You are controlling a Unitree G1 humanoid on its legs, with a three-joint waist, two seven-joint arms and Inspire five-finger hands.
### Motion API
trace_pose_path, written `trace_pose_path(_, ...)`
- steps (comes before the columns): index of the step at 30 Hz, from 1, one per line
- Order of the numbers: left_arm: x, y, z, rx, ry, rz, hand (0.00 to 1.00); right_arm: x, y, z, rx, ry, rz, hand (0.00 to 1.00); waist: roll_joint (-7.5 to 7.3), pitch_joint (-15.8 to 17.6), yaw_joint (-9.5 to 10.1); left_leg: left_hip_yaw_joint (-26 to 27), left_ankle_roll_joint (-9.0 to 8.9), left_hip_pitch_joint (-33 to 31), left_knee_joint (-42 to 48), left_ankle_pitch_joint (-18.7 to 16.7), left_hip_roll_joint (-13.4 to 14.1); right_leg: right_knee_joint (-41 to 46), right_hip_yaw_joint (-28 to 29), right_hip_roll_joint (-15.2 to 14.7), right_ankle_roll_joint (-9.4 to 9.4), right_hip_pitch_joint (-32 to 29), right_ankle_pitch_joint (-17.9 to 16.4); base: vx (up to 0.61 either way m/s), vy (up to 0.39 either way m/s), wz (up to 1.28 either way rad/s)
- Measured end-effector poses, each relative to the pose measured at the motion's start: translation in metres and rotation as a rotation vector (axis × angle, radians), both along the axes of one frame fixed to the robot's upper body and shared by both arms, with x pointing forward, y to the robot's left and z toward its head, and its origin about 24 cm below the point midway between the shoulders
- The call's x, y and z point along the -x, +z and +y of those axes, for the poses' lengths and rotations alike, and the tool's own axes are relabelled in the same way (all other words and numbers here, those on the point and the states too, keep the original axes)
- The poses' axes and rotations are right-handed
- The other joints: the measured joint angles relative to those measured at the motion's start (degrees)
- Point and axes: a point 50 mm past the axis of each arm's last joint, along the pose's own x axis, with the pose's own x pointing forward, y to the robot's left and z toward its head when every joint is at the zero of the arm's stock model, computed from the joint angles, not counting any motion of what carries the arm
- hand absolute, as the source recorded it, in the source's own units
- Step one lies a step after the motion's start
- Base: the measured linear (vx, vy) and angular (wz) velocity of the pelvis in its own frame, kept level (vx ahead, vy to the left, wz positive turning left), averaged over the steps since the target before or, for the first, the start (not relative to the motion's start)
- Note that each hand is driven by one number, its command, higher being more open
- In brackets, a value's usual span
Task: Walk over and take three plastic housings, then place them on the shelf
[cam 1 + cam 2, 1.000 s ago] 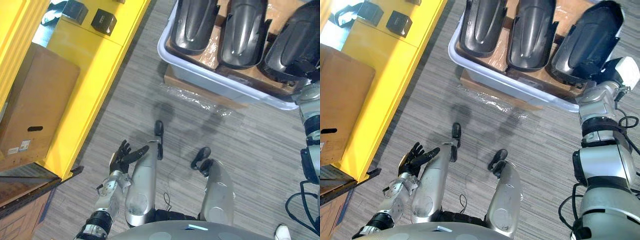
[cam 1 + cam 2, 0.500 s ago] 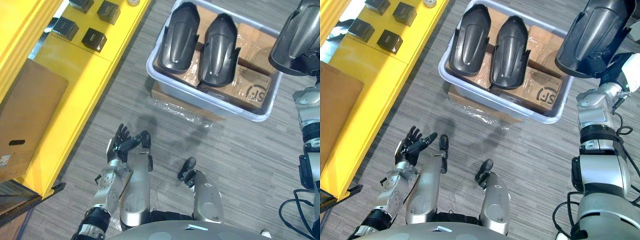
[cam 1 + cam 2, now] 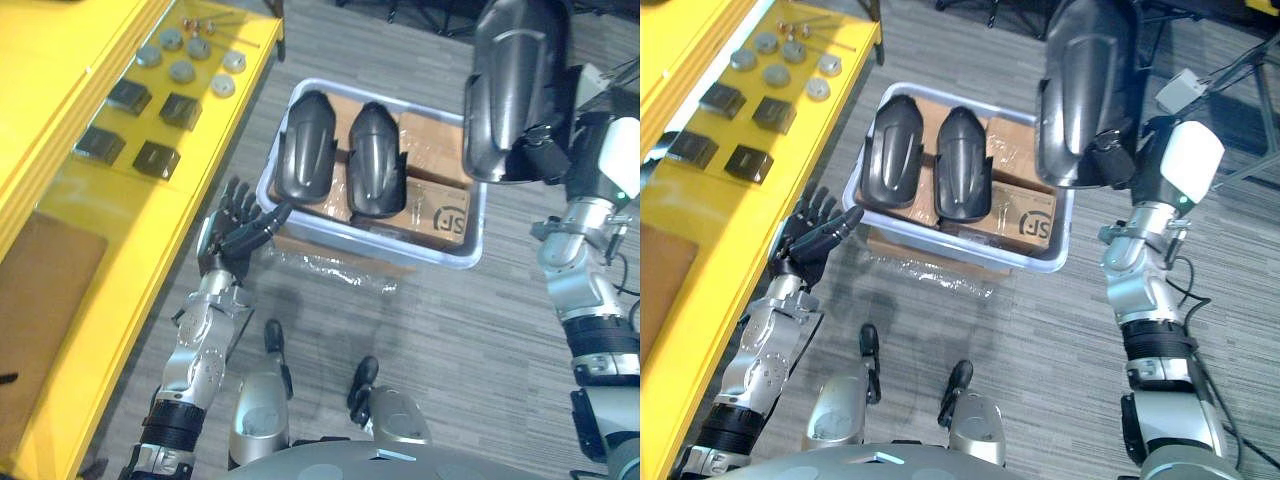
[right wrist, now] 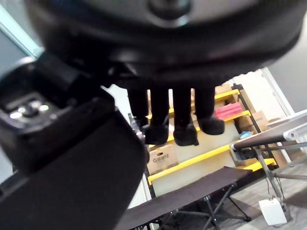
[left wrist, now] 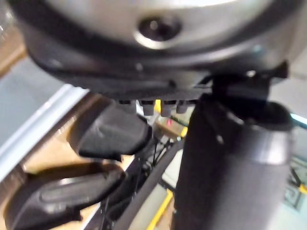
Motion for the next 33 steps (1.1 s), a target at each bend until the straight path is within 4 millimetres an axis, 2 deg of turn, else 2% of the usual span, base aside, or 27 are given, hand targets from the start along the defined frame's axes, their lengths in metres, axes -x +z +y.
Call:
trace_pose_path(1, -0.009, 0.009, -0.016, 0.014, -0.111, -0.011, 1.00, -0.001, -0.001, 0.004, 0.029, 0.017, 0.004, 0.00, 0.08, -1.3, -0.07, 0.8, 0.01, 1.6, -0.9, 0.0, -0.2, -0.6, 0.5, -0.2, 0.16, 1.0, 0.7, 0.08, 0.031, -0.18)
trace_pose_path(4, -0.016, 0.014, -0.035, 0.033, -0.258, 0.009, 1.00, -0.003, -0.001, 0.015, 0.069, 0.075, 0.012, 0.00, 0.16, -3.7, -0.53, 2.0, 0.03, 3.4, -2.8, 0.6, -0.4, -1.4, 1.7, -0.1, 0.16, 1.4, 1.8, 0.08, 0.036, -0.20)
trace_pose_path(6, -0.018, 0.012, -0.045, 0.072, -0.342, 0.044, 1.00, -0.005, -0.001, 0.025, 0.091, 0.129, 0.010, 0.00, 0.31, -5.1, -1.51, 2.2, 0.07, 4.4, -3.6, 0.7, -0.6, -1.4, 1.9, -0.3, 0.27, 1.8, 2.0, 0.06, 0.035, -0.14)
trace_pose_path(11, -0.027, -0.001, -0.068, 0.086, -0.480, 0.173, 1.00, -0.010, -0.007, 0.053, 0.118, 0.273, 0.019, 0.00, 1.50, -8.0, -1.92, 3.5, 0.01, 7.8, -6.5, 1.8, -0.9, -2.1, 3.2, -0.2, 0.17, 3.2, 3.3, 0.02, 0.037, -0.14)
trace_pose_path(14, -0.028, -0.003, -0.069, 0.084, -0.482, 0.181, 1.00, -0.013, -0.012, 0.069, 0.100, 0.333, 0.032, 0.00, 1.63, -8.7, -2.66, 3.5, -0.01, 8.3, -7.7, 2.6, -1.0, -2.2, 3.2, -0.1, 0.16, 3.2, 3.3, -0.04, 0.028, -0.01)
trace_pose_path(20, -0.028, -0.015, -0.072, 0.081, -0.486, 0.231, 1.00, -0.015, -0.024, 0.095, 0.100, 0.457, 0.089, 0.00, 2.31, -9.3, -2.74, 3.4, 0.05, 9.7, -10.0, 3.0, -1.9, -4.6, 3.2, -0.2, 0.10, 4.7, 3.2, -0.09, 0.032, -0.03)
trace_pose_path(24, -0.026, -0.019, -0.079, 0.077, -0.508, 0.250, 1.00, -0.013, -0.040, 0.120, 0.099, 0.571, 0.162, 0.00, 2.77, -9.6, -2.92, 3.5, -0.42, 9.3, -10.1, 3.9, -1.6, -5.5, 3.0, 0.2, -0.61, 4.7, 2.6, -0.12, 0.008, -0.03)
trace_pose_path(28, -0.027, -0.013, -0.093, 0.074, -0.546, 0.232, 1.00, -0.008, -0.049, 0.128, 0.135, 0.621, 0.189, 0.00, 2.99, -9.8, -2.86, 3.1, -0.17, 8.5, -10.1, 4.8, -1.3, -5.1, 2.7, 0.4, -0.36, 3.9, 2.6, -0.06, 0.023, 0.07)
trace_pose_path(30, -0.028, -0.013, -0.092, 0.073, -0.539, 0.233, 1.00, -0.008, -0.051, 0.128, 0.127, 0.621, 0.196, 0.00, 2.93, -9.8, -2.86, 3.0, -0.13, 8.2, -10.1, 5.0, -1.3, -5.1, 2.7, 0.4, -0.40, 3.7, 2.8, -0.01, 0.013, 0.02)
trace_pose_path(33, -0.029, -0.020, -0.089, 0.069, -0.509, 0.269, 1.00, -0.006, -0.066, 0.130, 0.097, 0.620, 0.243, 0.00, 2.53, -10.7, -2.84, 2.8, 0.27, 8.0, -10.1, 5.3, -1.4, -5.5, 2.3, 0.4, 0.08, 3.8, 3.4, 0.02, 0.015, 0.04)
